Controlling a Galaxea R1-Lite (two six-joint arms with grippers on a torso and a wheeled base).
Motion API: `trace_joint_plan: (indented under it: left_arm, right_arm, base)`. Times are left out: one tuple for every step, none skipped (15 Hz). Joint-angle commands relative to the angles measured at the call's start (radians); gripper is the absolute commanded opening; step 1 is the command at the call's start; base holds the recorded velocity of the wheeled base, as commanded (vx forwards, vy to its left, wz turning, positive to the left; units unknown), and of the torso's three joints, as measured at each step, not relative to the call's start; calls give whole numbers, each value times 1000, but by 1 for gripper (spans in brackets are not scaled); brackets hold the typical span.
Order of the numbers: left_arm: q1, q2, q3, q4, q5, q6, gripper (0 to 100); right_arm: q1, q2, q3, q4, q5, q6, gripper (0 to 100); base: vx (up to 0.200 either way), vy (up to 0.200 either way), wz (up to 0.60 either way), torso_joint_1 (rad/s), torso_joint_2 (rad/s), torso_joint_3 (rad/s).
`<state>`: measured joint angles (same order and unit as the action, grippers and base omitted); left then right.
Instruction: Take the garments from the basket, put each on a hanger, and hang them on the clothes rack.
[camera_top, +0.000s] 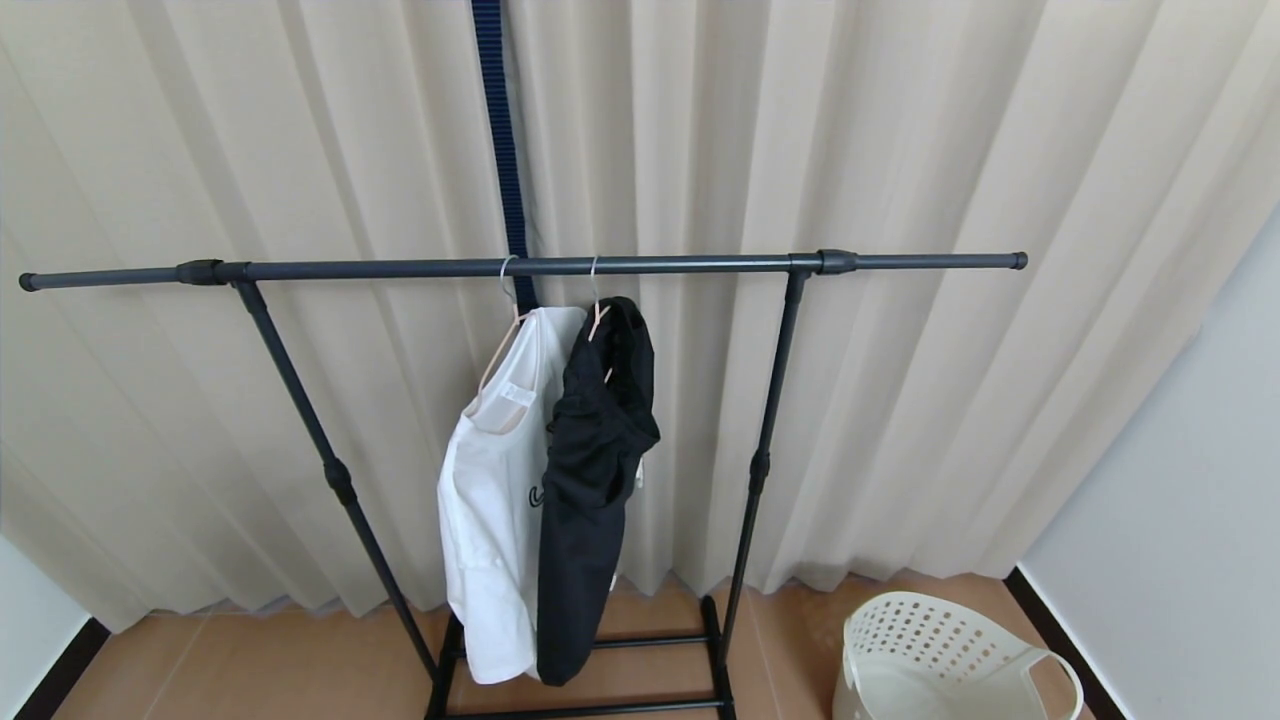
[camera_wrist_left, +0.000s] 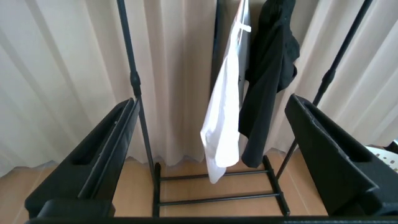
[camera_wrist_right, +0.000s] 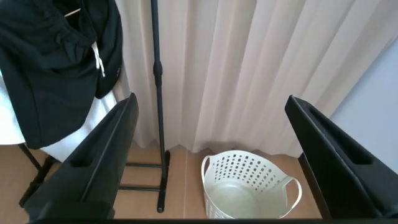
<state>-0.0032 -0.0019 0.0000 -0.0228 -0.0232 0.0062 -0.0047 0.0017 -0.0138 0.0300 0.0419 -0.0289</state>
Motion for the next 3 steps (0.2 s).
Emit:
trace_joint_plan:
  left_arm:
    - [0, 2, 0, 0, 0, 0, 100]
    - [0, 2, 0, 0, 0, 0, 100]
    - [0, 2, 0, 0, 0, 0, 100]
  right_arm:
    - [0, -2, 0, -1, 1, 0, 100]
    - [0, -2, 0, -1, 1, 0, 100]
    - [0, -2, 0, -1, 1, 1, 100]
  base:
    - [0, 0, 0, 0, 0, 0]
    - [0, 0, 0, 0, 0, 0]
    - [0, 0, 0, 0, 0, 0]
